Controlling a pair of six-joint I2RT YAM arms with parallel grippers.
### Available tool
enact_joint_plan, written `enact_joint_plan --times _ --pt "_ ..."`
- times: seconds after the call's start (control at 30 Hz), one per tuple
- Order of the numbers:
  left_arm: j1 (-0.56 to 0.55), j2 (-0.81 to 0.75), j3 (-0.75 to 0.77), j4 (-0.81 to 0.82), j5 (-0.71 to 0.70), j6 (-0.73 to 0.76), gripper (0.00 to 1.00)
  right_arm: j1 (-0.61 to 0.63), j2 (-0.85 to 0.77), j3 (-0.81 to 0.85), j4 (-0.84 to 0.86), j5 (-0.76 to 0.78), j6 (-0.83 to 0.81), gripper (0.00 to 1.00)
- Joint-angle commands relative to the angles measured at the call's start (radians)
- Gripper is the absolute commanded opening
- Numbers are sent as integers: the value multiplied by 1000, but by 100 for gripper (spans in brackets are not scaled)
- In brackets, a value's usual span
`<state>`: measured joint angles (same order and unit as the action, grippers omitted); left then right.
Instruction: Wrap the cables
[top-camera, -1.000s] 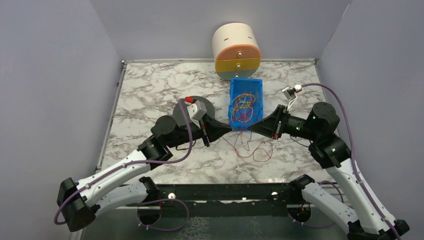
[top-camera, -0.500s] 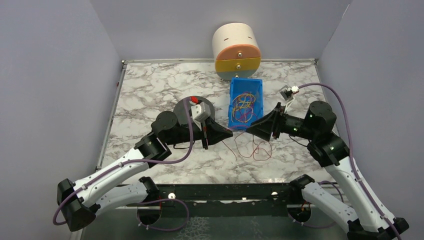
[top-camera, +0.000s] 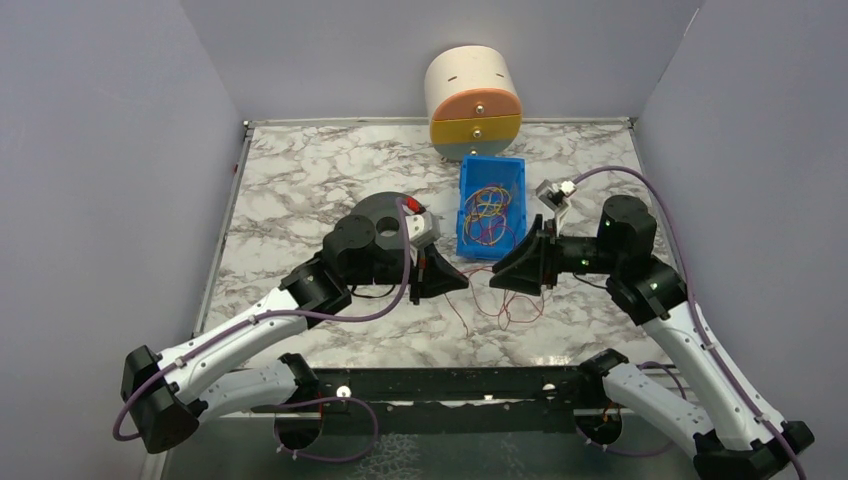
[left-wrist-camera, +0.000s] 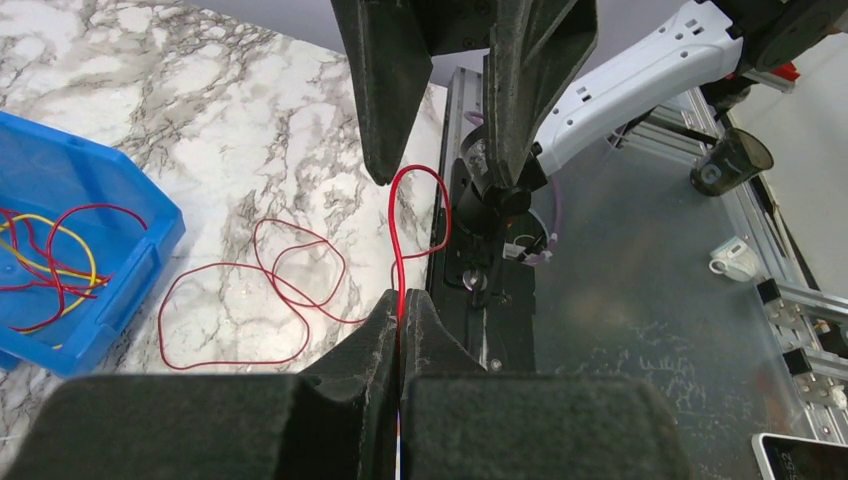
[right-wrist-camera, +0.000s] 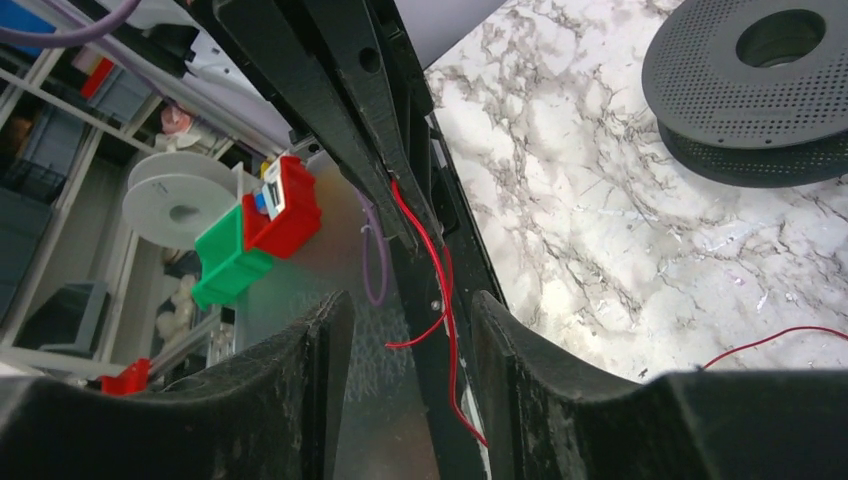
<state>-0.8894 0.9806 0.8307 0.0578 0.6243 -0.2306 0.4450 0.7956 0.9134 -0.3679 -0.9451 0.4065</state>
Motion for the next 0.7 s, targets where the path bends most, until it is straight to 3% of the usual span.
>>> enact_joint_plan --times 0.0,0.47,0.5,0.57,0.67 --pt "4 11 45 1 51 19 0 -2 20 15 -6 -85 -45 50" --pt "-1 28 55 12 93 16 0 -2 36 -58 43 -95 -38 33" --pt "0 30 57 13 94 16 0 -1 36 -60 45 -95 -38 27" --pt "0 32 55 11 96 14 0 -1 36 -61 50 -96 -33 3" --pt "0 33 60 4 74 16 0 -2 32 -64 51 -84 -29 1"
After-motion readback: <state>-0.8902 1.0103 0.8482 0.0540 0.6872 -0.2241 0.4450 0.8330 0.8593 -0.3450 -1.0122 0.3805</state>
